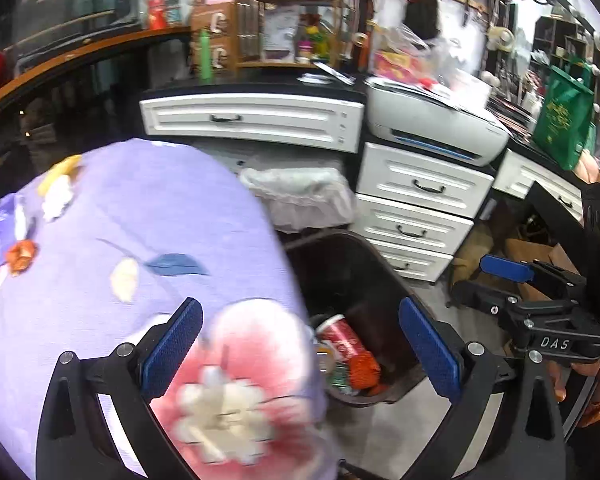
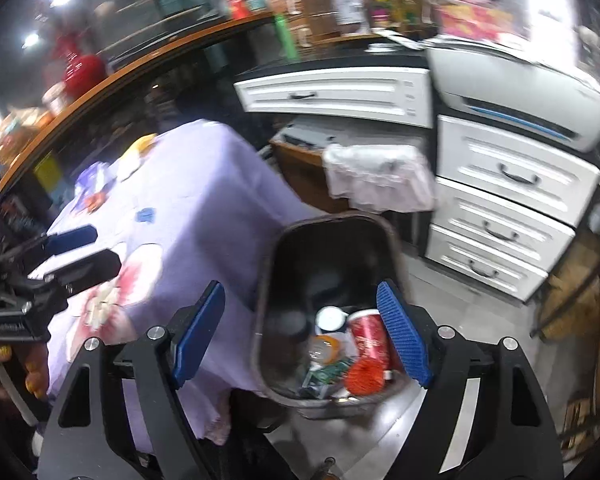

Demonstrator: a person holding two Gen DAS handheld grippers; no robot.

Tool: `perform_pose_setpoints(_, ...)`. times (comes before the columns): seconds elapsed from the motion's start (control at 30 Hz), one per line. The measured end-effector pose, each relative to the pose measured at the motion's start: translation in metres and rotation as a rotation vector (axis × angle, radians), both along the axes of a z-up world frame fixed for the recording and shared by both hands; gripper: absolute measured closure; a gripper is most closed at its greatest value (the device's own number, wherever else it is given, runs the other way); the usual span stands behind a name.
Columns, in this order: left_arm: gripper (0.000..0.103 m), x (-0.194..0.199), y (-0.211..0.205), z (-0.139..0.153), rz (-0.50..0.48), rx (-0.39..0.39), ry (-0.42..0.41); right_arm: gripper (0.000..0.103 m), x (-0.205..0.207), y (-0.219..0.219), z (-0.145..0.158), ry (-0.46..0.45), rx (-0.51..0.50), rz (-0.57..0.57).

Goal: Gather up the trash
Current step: 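Move both tools back over the table toward the orange peel, then grasp the orange peel with the left tool while the right tool approaches the white tissue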

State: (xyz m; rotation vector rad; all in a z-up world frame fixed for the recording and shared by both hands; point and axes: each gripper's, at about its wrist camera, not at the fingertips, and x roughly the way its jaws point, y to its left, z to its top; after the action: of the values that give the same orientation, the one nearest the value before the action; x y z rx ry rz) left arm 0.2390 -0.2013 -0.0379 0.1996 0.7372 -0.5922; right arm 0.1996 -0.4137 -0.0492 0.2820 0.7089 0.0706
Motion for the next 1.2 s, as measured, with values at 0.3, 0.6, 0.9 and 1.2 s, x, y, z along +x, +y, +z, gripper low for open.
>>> perform_pose_setpoints(0.3,0.006,0.027,0.087,0.006,0.167,0.051,-0.054,0.025,0.049,0.088,0.033,-0.067,-0.063,0.212)
perform_pose_setpoints(0.6,0.006,0.079,0.189,0.001,0.375,0.06,-0.02,0.025,0.11,0.157,0.059,-0.098,-0.07,0.355)
perform_pose_setpoints(0.9,0.027,0.164,0.238,-0.015,0.469,0.005,0.102,0.025,0.173,0.216,0.066,-0.086,-0.081,0.457)
perform_pose_setpoints(1.2,0.044,0.212,0.232,-0.029,0.455,0.041,0.133,0.025,0.245,0.239,0.068,-0.045,-0.022,0.459)
